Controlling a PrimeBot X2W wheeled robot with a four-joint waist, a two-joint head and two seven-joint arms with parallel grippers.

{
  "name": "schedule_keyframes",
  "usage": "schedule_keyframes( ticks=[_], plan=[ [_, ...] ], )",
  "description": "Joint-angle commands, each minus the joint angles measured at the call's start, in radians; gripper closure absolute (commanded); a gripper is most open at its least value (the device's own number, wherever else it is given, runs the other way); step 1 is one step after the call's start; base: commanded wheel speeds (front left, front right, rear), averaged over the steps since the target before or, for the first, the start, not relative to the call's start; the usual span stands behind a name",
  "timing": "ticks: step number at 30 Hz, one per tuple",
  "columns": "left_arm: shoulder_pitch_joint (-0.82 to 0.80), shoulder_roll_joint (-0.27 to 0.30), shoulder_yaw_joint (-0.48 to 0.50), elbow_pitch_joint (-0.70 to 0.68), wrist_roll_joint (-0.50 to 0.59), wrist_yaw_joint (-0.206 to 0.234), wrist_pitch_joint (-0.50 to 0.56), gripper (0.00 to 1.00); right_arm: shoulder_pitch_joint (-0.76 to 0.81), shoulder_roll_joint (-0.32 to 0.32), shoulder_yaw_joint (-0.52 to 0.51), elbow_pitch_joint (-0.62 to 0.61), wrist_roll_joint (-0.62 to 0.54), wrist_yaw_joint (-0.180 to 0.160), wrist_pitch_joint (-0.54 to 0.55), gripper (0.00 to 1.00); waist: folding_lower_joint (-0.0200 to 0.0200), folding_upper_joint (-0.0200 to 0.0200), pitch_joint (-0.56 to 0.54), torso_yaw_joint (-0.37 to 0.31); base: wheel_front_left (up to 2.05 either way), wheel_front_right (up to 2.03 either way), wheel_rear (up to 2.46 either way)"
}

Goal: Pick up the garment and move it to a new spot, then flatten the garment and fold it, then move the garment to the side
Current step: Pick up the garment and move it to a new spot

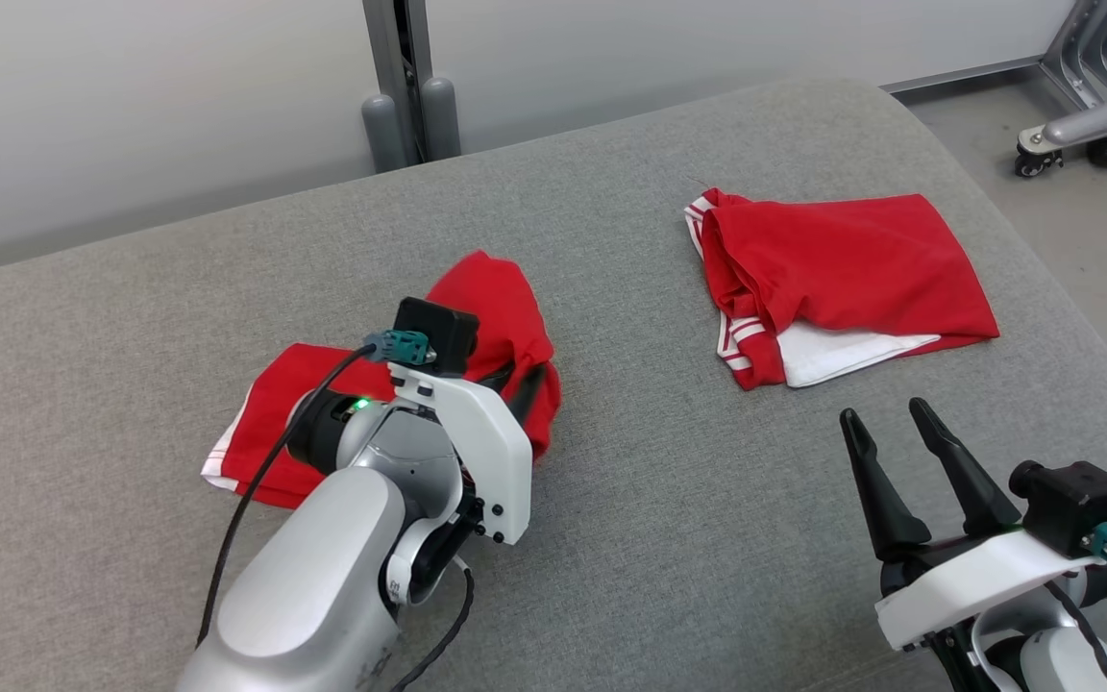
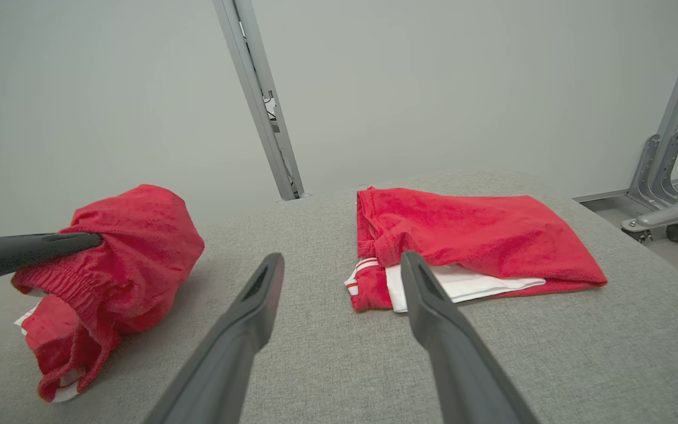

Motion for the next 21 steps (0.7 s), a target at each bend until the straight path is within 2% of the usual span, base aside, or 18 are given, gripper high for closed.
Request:
schedule_keyframes(
  ticks=[1, 5, 10, 14, 21],
  plan=[
    [-0.018, 0.0, -0.001, 0.012, 0.002, -0.007, -0.014, 0.0, -0.008, 0.001, 0.003, 0.004, 0.001, 0.0, -0.007, 0.0, 0.0, 0.0, 0.002, -0.001, 0.0, 0.0, 0.0],
    [-0.03, -0.013, -0.009, 0.059, 0.004, -0.024, -0.06, 0.0, -0.013, 0.0, -0.004, 0.015, -0.001, 0.0, -0.012, 0.0, 0.0, 0.0, -0.003, 0.02, 0.0, 0.0, 0.0],
    [-0.03, 0.001, 0.007, 0.059, 0.008, -0.039, -0.133, 0.0, -0.001, -0.01, -0.018, 0.012, -0.001, 0.0, -0.011, 0.0, 0.0, 0.0, -0.029, 0.068, 0.0, 0.0, 0.0],
    [0.016, 0.041, 0.037, 0.018, -0.004, -0.041, -0.19, 0.0, 0.008, -0.011, -0.038, -0.001, -0.001, 0.0, -0.011, 0.0, 0.0, 0.0, -0.049, 0.109, 0.0, 0.0, 0.0],
    [0.105, 0.129, 0.111, -0.091, -0.014, -0.014, -0.288, 0.0, 0.033, -0.014, -0.065, -0.035, -0.01, 0.0, -0.019, 0.0, 0.0, 0.0, -0.071, 0.164, 0.0, 0.0, 0.0]
  ],
)
